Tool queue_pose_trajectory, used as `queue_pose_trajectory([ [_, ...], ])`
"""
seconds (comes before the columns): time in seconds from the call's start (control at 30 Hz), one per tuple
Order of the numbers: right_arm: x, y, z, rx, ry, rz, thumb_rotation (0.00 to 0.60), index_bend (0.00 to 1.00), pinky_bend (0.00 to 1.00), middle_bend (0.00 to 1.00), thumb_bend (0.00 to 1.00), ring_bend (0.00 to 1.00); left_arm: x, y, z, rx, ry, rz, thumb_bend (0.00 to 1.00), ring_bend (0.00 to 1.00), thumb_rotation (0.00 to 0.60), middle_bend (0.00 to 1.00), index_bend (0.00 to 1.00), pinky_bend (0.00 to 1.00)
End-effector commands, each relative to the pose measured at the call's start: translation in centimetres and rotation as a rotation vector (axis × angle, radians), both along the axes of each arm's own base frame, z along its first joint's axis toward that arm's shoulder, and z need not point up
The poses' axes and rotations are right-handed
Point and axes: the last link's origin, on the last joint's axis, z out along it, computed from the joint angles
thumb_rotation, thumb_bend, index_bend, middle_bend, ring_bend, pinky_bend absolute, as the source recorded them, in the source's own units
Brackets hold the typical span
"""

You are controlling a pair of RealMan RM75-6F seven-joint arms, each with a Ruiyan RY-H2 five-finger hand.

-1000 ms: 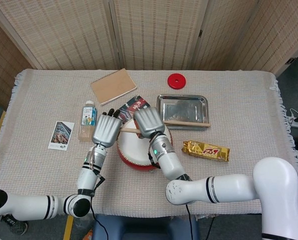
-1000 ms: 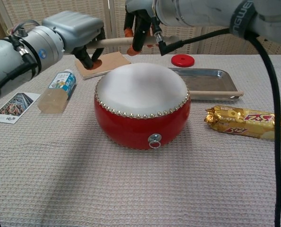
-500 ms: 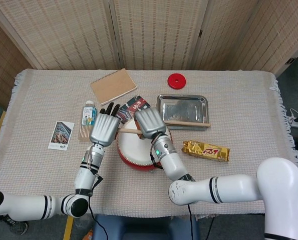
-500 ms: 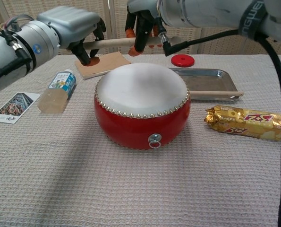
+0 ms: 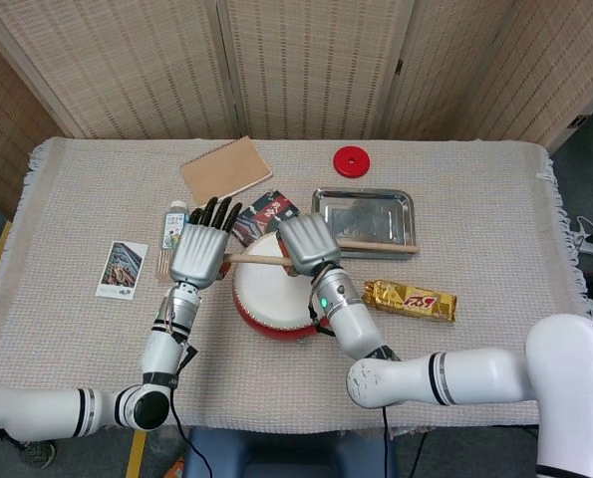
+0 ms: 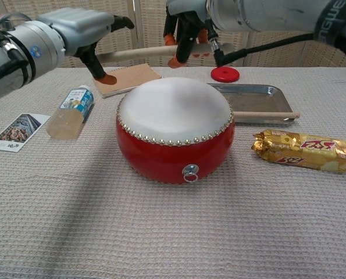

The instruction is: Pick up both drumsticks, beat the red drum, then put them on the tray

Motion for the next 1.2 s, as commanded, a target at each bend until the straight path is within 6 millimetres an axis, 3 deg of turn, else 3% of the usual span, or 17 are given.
queue_pose_trajectory([
  [0.03, -0.1, 0.0, 0.1, 0.000, 0.004, 0.000, 0.600, 0.89, 0.62, 0.81, 0.31, 0.63, -0.1, 0.0, 0.1, -0.002, -0.006, 0.004, 0.25, 0.00, 0.600, 0.00, 0.00, 0.17],
  [0.13, -0.7, -0.1, 0.5, -0.005, 0.007, -0.008, 0.600, 0.89, 0.62, 0.81, 0.31, 0.63, -0.4, 0.0, 0.6, 0.000, -0.014, 0.014, 0.26, 0.00, 0.600, 0.00, 0.00, 0.17],
  [0.43, -4.9, -0.9, 5.0, -0.044, -0.017, -0.060, 0.600, 0.89, 0.62, 0.81, 0.31, 0.63, -2.7, 0.3, 2.0, 0.005, -0.027, 0.063, 0.26, 0.00, 0.600, 0.00, 0.00, 0.17],
  [0.67, -10.4, -2.7, 7.4, -0.062, 0.028, -0.144, 0.600, 0.89, 0.62, 0.81, 0.31, 0.63, -4.3, 0.4, 3.1, 0.018, -0.054, 0.094, 0.26, 0.00, 0.600, 0.00, 0.00, 0.17],
  [0.8, -13.3, -4.2, 7.3, -0.050, 0.048, -0.182, 0.600, 0.89, 0.62, 0.81, 0.31, 0.63, -5.1, 0.3, 3.6, 0.028, -0.071, 0.105, 0.26, 0.00, 0.600, 0.00, 0.00, 0.17],
  [0.97, -16.8, -6.5, 5.8, -0.007, 0.064, -0.232, 0.600, 0.88, 0.62, 0.81, 0.31, 0.62, -6.1, -0.1, 4.1, 0.043, -0.070, 0.109, 0.26, 0.00, 0.600, 0.00, 0.00, 0.17],
  [1.2, -18.8, -9.5, 3.5, -0.002, 0.115, -0.231, 0.600, 0.87, 0.62, 0.81, 0.31, 0.59, -7.3, -0.2, 4.7, 0.060, -0.078, 0.129, 0.26, 0.00, 0.600, 0.00, 0.00, 0.17],
])
